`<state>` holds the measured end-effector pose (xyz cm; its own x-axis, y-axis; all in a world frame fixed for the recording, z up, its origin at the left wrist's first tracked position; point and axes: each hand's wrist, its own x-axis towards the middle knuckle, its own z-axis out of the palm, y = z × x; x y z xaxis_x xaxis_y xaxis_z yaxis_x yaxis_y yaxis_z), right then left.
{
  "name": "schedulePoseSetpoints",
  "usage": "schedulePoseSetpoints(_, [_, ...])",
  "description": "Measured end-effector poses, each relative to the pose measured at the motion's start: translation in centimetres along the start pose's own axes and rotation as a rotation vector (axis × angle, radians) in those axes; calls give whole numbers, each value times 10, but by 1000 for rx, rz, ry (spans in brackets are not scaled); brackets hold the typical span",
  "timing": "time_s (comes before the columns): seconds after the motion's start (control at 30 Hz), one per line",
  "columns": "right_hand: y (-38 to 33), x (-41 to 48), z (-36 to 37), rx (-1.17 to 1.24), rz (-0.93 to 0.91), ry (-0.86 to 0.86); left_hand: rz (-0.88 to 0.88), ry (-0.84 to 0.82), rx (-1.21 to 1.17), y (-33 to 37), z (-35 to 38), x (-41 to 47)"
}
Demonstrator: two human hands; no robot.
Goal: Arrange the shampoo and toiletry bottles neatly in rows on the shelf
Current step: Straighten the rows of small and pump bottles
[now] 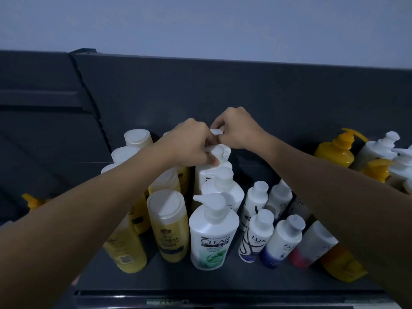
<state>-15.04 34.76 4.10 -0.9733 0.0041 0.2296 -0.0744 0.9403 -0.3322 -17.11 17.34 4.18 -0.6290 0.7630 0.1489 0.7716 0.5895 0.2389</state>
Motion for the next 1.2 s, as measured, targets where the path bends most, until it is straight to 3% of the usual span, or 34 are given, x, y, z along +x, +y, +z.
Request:
schedulePoseSetpoints(0.63, [17,-8,1,140,94,27,-56,28,-192,4,8,3])
schedulePoseSetpoints(0.8, [11,-18,-7,149,165,-31,-61,-28,-82,4,2,-3])
schedulePoseSetpoints(0.97, [-12,-51,-43,176,157,5,-60,84,-31,6,-29,-32])
schedulePoseSetpoints(1.07, [-24,-79,-61,291,190,-168,1,103,-86,26,-46,-66])
schedulePoseSetpoints(1.2, [-33,-108,-55,286,195,-338,84,-18,-148,55,-48,-103])
